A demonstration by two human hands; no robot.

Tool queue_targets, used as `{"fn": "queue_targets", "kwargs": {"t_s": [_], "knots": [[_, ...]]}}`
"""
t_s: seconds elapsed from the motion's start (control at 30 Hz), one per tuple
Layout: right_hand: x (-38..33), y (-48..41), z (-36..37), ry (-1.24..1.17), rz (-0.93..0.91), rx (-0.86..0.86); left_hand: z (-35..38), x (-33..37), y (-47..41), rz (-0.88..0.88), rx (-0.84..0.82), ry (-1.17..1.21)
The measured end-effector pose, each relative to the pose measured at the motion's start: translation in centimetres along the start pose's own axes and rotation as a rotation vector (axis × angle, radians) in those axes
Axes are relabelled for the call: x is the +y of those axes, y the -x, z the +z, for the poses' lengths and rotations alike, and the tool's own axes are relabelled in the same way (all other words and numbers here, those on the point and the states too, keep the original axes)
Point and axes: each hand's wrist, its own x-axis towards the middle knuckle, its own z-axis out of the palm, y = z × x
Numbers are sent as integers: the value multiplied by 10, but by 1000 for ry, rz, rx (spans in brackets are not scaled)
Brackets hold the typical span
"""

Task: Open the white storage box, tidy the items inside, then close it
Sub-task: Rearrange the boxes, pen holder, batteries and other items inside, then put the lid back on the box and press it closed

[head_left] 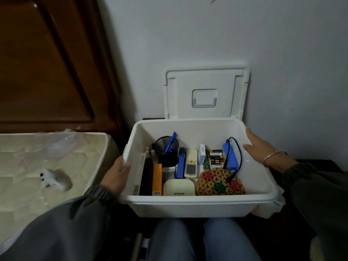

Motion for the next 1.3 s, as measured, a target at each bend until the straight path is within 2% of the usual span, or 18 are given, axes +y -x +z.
{"fn": "queue_targets", "kwargs": {"t_s": [0.5, 0.77, 0.93, 1.0, 1.07, 1.13, 1.3], "knots": [[-4, -26, -7, -12, 43, 67, 10, 24, -43, 39, 2, -30], [1, -35, -14, -23, -8, 48, -1, 32, -60, 43, -97, 72], [10, -71, -44, -164, 77, 107, -20, 72, -107, 130, 74, -130], [16, -97, -60, -151, 102, 147, -23, 94, -132, 182, 80, -53], [24, -128, -76, -135, 139, 183, -18, 115, -158, 209, 22, 122], [33, -160, -85, -199, 210, 187, -7, 134, -185, 227, -6, 235], [47, -225, -76, -485, 371, 233, 38, 162, -252, 76, -139, 275]]}}
